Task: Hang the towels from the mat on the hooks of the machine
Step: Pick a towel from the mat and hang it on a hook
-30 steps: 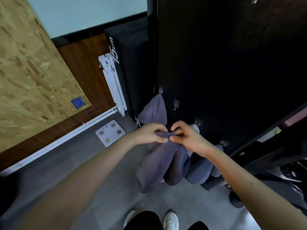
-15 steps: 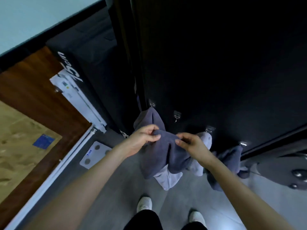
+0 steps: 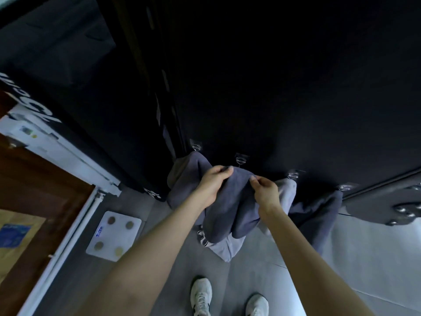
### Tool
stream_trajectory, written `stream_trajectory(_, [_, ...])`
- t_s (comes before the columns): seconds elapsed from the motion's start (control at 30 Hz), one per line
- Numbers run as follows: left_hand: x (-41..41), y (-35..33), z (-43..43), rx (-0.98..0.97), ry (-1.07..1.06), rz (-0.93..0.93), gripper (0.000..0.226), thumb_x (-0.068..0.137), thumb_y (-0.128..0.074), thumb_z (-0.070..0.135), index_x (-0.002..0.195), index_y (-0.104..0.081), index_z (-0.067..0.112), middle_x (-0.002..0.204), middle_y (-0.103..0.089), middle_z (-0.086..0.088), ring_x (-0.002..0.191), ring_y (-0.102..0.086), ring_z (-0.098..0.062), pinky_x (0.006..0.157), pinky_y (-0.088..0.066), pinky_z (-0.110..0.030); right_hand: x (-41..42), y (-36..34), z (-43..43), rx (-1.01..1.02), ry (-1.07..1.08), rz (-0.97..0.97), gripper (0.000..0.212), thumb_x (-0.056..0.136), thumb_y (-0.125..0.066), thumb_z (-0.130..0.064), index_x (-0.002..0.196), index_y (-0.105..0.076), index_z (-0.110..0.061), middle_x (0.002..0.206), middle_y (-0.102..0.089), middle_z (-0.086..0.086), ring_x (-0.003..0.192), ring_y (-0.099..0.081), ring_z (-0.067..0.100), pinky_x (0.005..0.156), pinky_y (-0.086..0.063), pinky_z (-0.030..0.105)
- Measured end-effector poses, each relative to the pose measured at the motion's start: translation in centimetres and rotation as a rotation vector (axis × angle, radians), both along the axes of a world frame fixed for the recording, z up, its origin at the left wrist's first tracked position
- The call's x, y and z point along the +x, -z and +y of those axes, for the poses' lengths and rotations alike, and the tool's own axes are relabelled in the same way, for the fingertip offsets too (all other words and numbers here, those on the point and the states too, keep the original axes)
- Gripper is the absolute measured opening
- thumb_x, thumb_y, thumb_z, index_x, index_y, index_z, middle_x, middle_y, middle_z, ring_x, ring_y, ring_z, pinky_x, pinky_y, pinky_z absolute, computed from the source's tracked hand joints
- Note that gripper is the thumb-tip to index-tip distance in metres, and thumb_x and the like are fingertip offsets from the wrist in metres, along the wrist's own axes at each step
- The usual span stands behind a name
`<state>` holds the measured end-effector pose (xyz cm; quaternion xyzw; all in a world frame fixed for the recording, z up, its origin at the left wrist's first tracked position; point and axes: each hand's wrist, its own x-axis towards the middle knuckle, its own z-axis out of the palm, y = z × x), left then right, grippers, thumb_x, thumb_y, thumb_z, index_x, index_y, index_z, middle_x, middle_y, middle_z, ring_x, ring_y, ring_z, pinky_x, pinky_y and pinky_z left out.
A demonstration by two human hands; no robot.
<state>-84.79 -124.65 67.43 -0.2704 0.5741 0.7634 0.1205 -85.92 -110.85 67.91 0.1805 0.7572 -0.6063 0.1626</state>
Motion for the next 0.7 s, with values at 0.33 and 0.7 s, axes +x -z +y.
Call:
stream_trajectory(0.33, [-2.1,5.2,1.2,-0.851,-0.276,-0.044,0.052,0.069,-0.073,0.052,0.093,-0.059,0.008,0.093,-0.058,-0.006,0.086,-0.054,-0.019,0.074,-0.043,-0.029,-1.9,4.5,-2.7,0.165,0.173,0.037,0.018,0.093,-0.053,-0.025,0.090,-0.068,-0.015,0.085,-0.068,0.006,0.081,-0.059,0.020,0.076,-0.046,0.032])
stream_trajectory(0.7, [-1.7,5.4,2.6,-0.562,-0.054,0.208,0.028,0.081,-0.067,0.039,0.066,-0.056,0.018,0.064,-0.061,0.005,0.064,-0.059,-0.007,0.060,-0.043,-0.017,-0.2,4.8,-3.1,0.565,0.209,0.177,0.021,0.088,-0.057,-0.036,0.092,-0.063,-0.017,0.099,-0.060,0.002,0.087,-0.055,0.022,0.067,-0.035,0.029])
